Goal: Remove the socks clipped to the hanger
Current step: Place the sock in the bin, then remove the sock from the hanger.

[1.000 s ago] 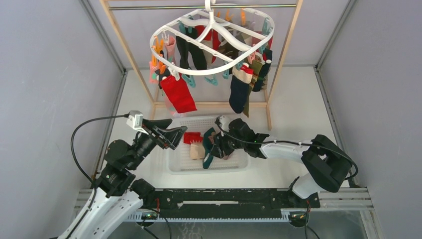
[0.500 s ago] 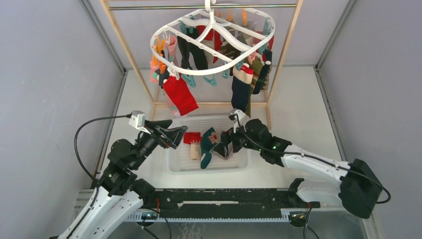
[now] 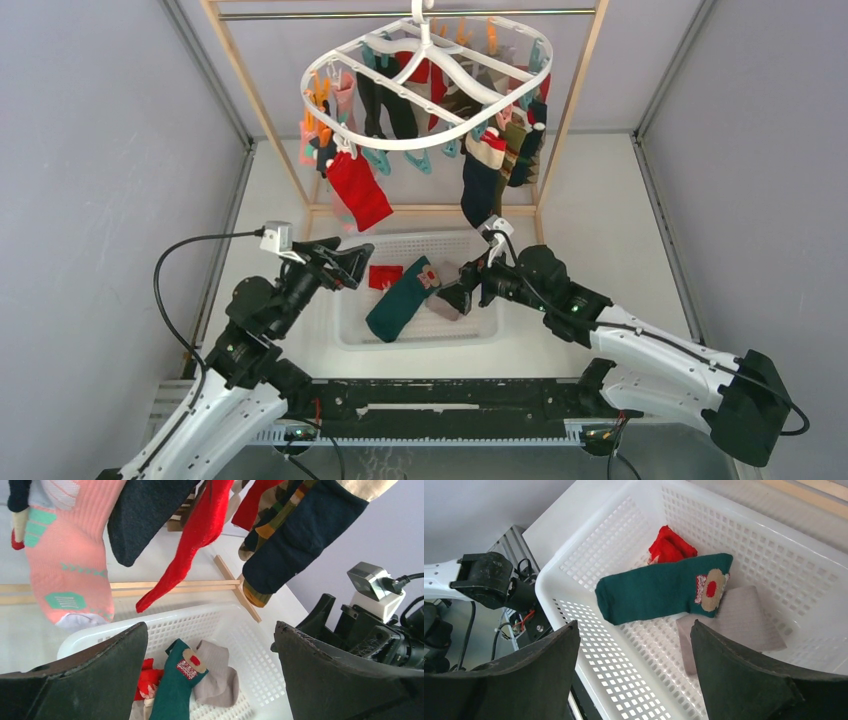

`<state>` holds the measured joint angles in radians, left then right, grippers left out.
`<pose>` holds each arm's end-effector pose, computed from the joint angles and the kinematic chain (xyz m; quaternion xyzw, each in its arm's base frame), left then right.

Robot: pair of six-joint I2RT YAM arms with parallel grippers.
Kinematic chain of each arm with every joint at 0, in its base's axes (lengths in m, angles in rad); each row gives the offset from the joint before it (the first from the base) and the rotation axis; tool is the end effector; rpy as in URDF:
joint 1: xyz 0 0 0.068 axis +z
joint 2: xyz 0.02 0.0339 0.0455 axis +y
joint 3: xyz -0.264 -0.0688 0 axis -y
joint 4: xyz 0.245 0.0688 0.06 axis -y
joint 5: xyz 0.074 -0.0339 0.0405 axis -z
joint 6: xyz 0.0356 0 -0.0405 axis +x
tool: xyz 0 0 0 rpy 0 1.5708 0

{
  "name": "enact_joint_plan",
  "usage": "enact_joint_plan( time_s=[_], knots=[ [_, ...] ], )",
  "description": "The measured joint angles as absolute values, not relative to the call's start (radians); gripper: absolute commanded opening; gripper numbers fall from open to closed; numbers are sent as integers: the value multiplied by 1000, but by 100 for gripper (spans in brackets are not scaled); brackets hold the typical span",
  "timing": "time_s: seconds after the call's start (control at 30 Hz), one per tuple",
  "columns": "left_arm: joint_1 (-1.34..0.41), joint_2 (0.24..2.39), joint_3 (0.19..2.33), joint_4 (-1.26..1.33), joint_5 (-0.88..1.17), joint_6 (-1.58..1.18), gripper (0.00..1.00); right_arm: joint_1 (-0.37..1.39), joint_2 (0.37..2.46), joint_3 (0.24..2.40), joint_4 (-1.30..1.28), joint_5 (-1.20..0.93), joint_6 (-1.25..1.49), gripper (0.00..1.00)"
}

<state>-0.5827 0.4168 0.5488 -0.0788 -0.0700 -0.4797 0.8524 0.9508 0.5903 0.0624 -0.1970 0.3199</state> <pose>0.1040 -0.0656 0.3179 0.0100 0.6880 -0.3466 0.6375 0.1403 0.1711 0.2661 -0.2670 0.7568 0.3930 0.4489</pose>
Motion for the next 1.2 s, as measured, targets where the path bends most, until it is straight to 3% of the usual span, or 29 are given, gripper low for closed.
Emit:
enact_joint_plan(
  time_s=[0.83, 1.2],
  knots=[
    [-583, 367, 519, -80, -215, -460, 100, 871, 1082, 750, 170, -157, 339, 85],
    [-583, 536, 554, -20, -203, -409, 100, 872, 1096, 768, 159, -142, 339, 85]
  ],
)
